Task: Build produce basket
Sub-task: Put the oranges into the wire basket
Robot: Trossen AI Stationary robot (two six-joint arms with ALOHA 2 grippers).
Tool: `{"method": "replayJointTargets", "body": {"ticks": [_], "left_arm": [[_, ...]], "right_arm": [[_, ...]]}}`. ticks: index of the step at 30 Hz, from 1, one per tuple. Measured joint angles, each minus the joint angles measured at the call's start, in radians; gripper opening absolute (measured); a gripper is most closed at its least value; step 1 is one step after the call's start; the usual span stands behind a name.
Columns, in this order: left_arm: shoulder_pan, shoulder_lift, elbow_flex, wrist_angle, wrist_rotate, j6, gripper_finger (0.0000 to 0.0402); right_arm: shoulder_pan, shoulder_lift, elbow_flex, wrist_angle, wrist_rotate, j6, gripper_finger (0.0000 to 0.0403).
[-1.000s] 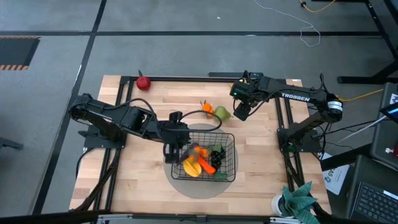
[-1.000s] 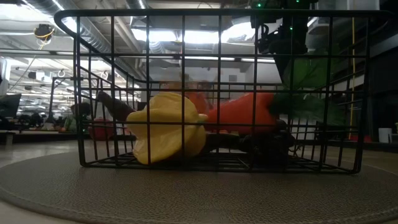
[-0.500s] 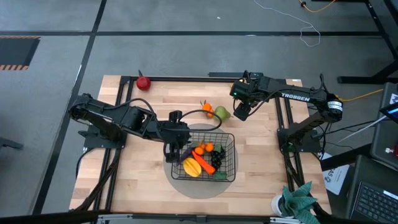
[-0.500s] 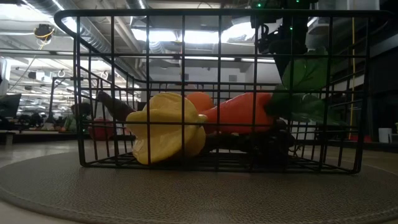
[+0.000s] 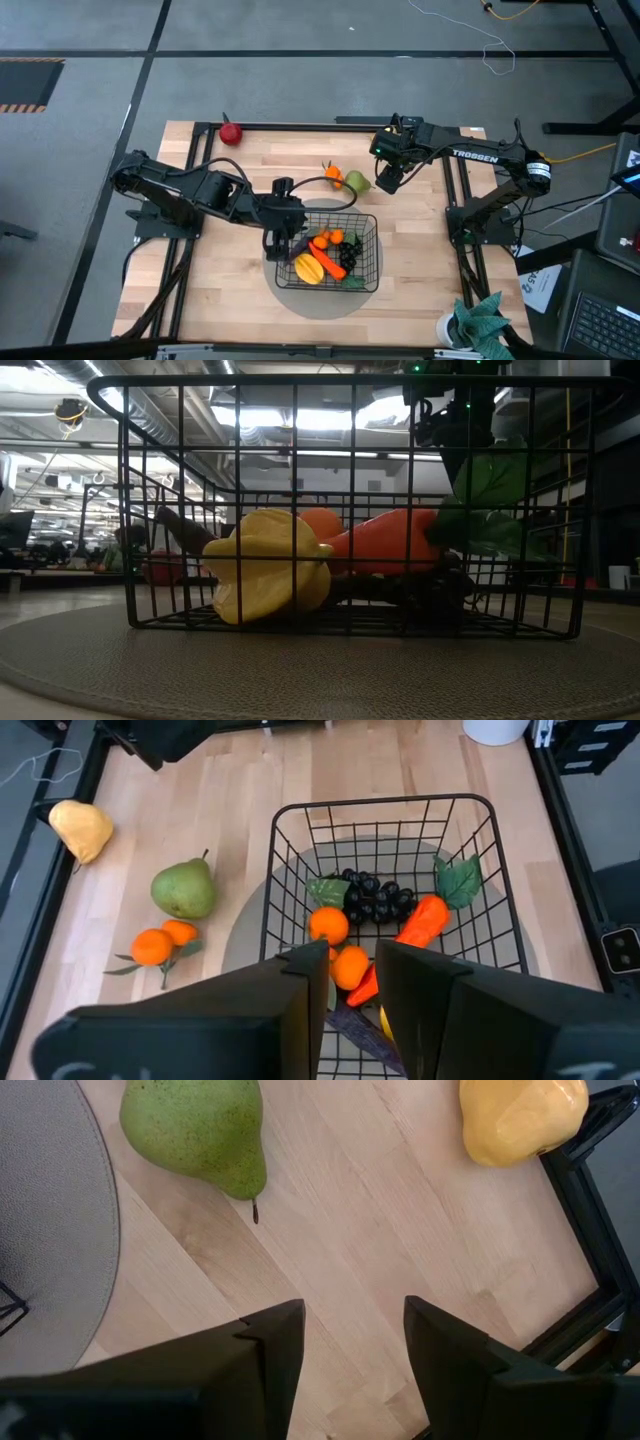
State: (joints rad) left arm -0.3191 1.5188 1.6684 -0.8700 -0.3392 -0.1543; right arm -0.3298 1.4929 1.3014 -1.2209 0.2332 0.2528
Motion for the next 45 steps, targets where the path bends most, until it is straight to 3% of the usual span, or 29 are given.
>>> {"method": "replayJointTargets", "body": {"ticks": [9,15,45], "left_arm": [[0.001,0.000,0.000,-0.002,-0.001,0.014,0.0073],[0.012,0.000,0.000,-0.005,-0.018,0.112,0.0073],[0.037,0.000,0.000,-0.072,-0.011,0.077,0.0073]], "right_arm": [[0.000,0.000,0.000,0.060,0.000,0.005,0.0161],[0.000,0.000,0.000,0.125,-0.001,0.006,0.0161],[0.000,0.000,0.000,0.226,0.009,0.051,0.0161]]}}
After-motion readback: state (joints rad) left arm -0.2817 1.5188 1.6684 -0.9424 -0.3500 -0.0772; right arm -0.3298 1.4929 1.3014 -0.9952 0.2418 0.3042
